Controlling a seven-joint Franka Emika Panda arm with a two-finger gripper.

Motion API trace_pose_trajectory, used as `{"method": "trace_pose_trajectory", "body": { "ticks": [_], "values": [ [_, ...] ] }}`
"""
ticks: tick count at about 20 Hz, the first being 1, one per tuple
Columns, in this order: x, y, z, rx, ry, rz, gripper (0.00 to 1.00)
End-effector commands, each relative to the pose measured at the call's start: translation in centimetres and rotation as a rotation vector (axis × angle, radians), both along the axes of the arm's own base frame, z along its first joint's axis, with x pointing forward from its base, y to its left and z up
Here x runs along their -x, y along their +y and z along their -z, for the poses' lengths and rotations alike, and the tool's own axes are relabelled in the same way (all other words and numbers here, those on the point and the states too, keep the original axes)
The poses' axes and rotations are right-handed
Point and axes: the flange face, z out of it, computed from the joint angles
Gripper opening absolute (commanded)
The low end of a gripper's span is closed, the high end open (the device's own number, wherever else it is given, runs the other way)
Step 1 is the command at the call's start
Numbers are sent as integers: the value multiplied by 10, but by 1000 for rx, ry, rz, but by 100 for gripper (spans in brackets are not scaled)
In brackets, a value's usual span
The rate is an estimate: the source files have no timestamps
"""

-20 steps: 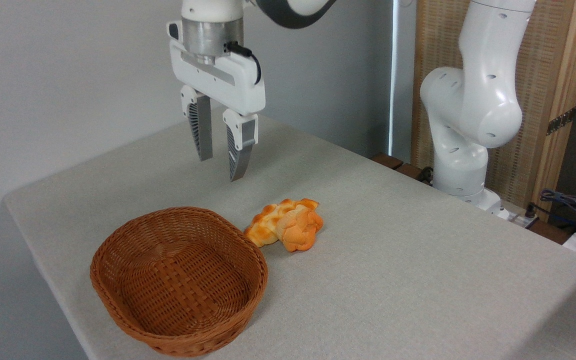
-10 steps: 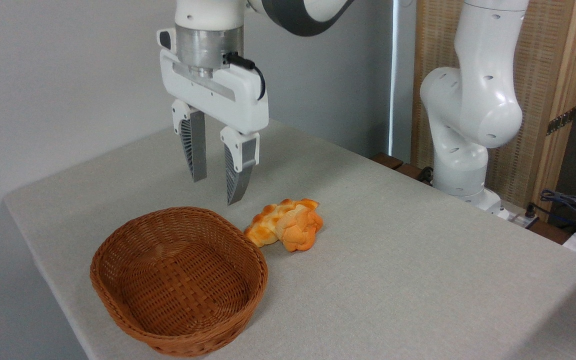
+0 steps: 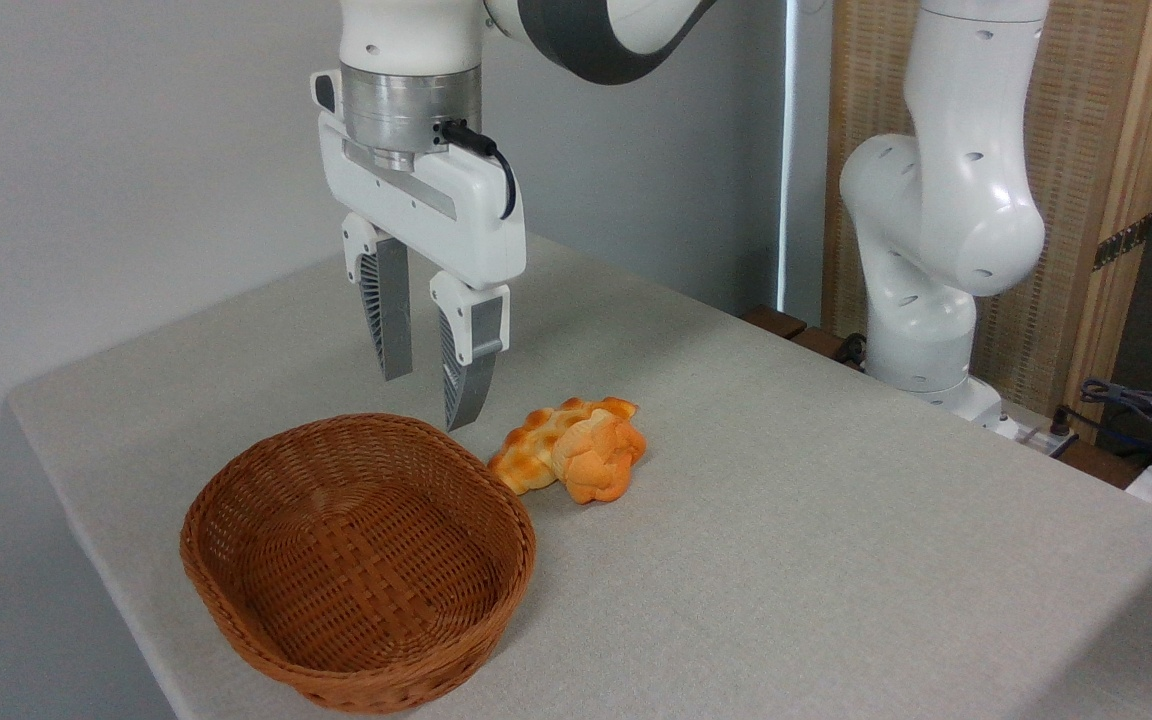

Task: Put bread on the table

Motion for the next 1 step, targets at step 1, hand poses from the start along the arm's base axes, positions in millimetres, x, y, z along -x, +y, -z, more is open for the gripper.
{"method": "trace_pose_trajectory", "body": {
  "ticks": [1],
  "values": [
    [-6, -1, 0, 4, -3, -9, 100]
  ]
}}
